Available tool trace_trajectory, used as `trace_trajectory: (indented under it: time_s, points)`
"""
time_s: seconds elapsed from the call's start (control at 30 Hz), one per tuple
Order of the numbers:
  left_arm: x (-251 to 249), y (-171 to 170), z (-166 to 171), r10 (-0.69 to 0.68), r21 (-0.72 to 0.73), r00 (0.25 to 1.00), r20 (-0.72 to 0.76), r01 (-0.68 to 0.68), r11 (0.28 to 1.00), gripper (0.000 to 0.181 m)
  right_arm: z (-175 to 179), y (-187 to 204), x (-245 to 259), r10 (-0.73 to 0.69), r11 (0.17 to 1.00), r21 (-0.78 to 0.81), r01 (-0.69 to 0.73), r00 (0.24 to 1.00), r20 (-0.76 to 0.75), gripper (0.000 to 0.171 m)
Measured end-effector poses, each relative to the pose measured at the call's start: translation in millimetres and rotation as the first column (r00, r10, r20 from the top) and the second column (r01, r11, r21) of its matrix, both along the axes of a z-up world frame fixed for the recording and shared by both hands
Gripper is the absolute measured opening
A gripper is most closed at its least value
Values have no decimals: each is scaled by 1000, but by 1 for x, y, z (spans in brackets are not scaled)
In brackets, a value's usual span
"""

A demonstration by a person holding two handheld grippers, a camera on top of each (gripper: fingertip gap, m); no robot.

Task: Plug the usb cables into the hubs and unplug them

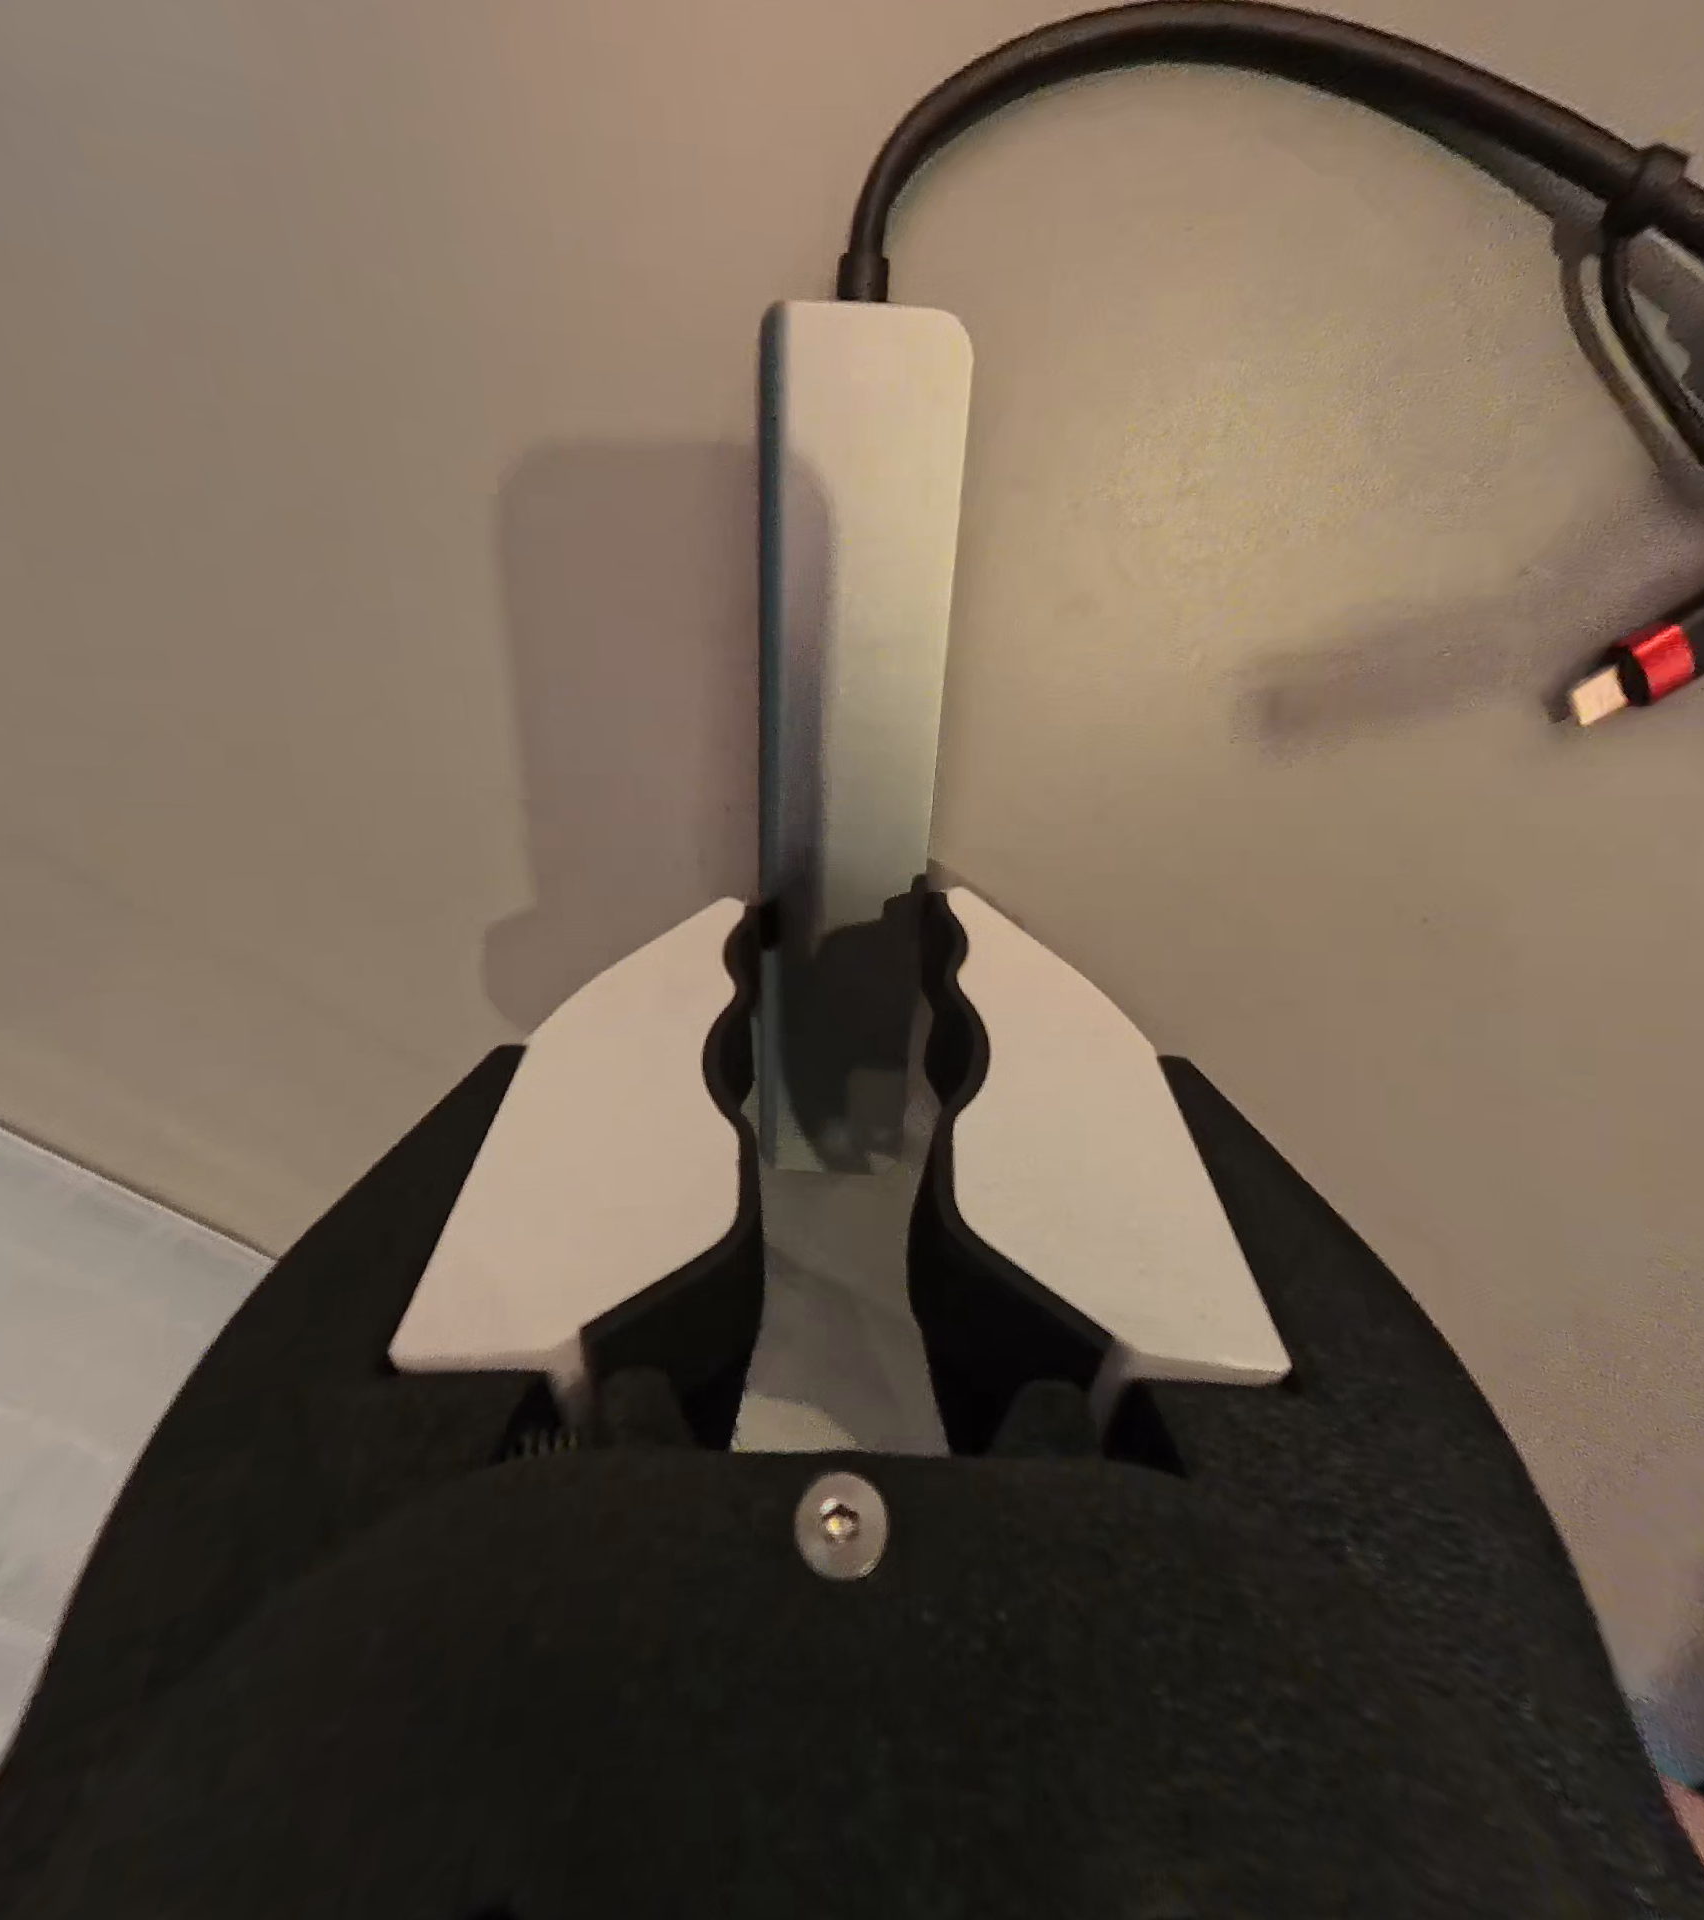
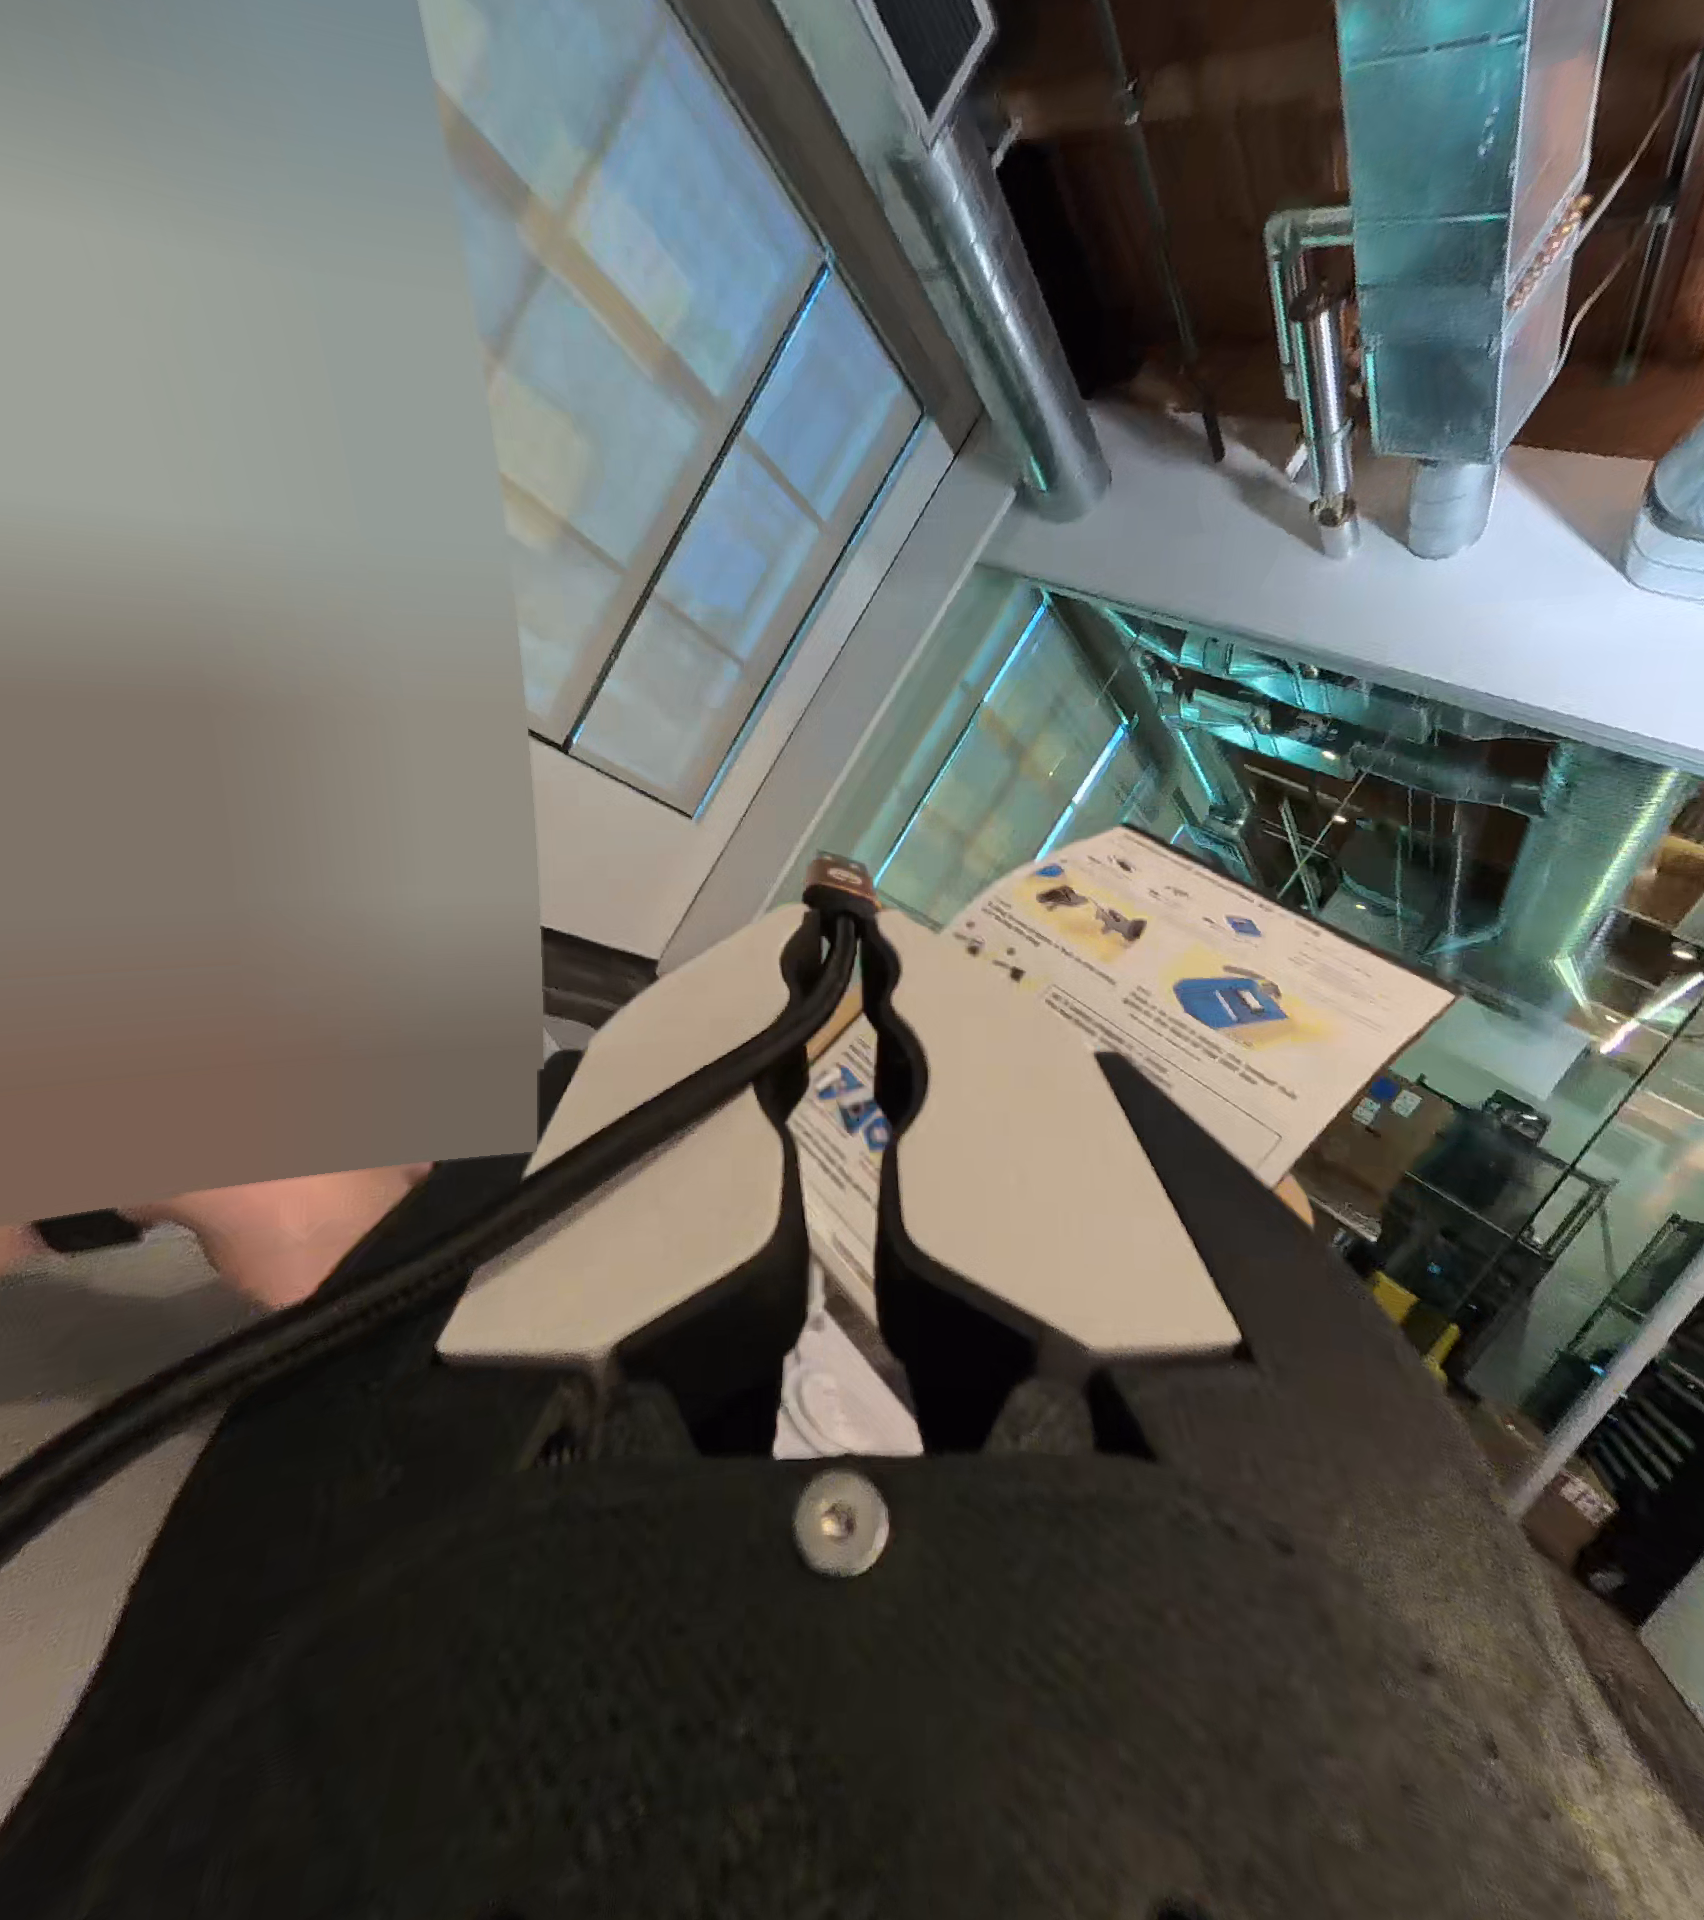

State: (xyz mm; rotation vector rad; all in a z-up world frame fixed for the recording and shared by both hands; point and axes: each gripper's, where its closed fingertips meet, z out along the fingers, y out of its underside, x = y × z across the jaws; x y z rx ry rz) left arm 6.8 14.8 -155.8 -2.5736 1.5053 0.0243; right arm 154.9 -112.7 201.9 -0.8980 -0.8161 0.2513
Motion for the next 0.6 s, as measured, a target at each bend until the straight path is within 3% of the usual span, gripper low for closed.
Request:
trace_trajectory:
  time_s: [0.13, 0.33, 0.47, 0.6]
  points:
    - [2, -31, -1, 105, -51, 993, 48, -102, 993, 29, -10, -57, -13, 33, 989, -143, -33, 999, -5, 7]
    - [-11, -89, -2, 102, -84, 994, -44, -105, 991, 29, -47, -104, -6, -181, 969, -122, 217, 950, 253, 8]
    - [-15, -100, -1, 97, -86, 995, -16, -98, 991, 29, -51, -101, 4, -187, 965, -147, 216, 964, 188, 8]
    - [-16, -99, -2, 69, -132, 997, -23, -72, 989, 29, -61, -68, 19, -128, 968, -205, 144, 988, 89, 8]
